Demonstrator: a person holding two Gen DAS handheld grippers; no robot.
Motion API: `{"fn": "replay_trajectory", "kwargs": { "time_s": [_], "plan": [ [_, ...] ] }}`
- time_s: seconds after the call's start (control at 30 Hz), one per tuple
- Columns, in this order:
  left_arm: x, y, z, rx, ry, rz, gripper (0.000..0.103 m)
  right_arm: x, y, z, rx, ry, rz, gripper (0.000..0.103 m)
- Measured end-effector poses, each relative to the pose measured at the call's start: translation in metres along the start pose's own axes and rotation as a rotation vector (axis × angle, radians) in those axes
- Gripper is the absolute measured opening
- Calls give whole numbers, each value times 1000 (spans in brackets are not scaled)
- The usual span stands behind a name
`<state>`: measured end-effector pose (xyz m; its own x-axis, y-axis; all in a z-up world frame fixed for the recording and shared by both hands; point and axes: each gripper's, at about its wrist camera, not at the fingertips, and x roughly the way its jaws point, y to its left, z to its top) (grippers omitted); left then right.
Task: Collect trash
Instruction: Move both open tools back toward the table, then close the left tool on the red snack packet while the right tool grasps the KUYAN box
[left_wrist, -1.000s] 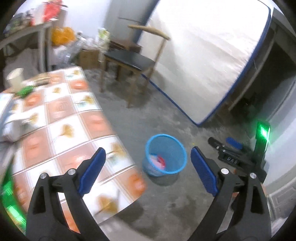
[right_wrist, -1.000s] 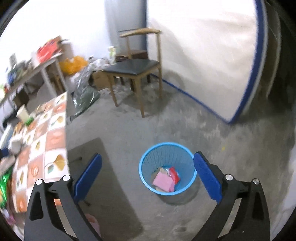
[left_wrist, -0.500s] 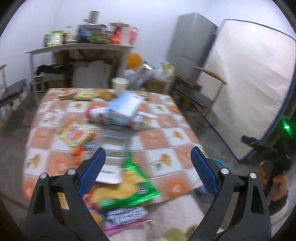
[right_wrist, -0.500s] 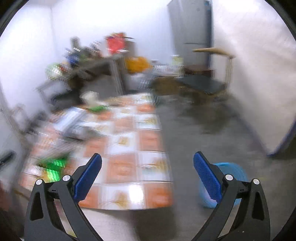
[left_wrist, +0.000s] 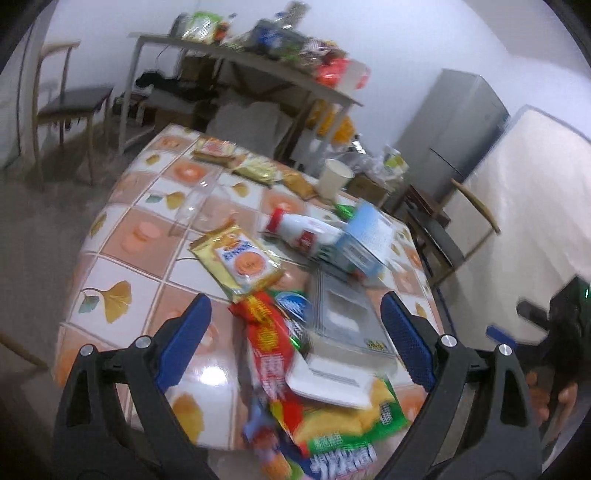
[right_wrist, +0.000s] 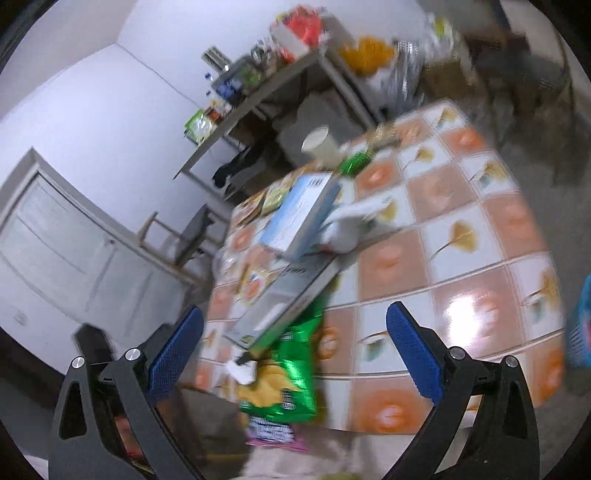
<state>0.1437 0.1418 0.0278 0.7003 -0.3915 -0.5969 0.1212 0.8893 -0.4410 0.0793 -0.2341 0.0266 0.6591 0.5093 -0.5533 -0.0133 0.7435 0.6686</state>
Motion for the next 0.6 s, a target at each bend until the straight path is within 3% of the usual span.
{"fn": "replay_trajectory", "kwargs": {
  "time_s": [0.07,0.13,0.33,0.43,0.6],
  "plan": [
    [18,16,9,-47,21,15,78,21,0,5,27,37,8,96],
    [36,35,18,-106,45,14,76,40,-1,9,49,72,29,96],
    [96,81,27,-281,164,22,59,87,-12,19,132,171,65,88],
    [120,91,28,-311,215,55,54,102,-18,21,164,204,75,84],
    [143,88,30,-280,229,115,46,122,-28,24,203,246,86,80]
  ]
}}
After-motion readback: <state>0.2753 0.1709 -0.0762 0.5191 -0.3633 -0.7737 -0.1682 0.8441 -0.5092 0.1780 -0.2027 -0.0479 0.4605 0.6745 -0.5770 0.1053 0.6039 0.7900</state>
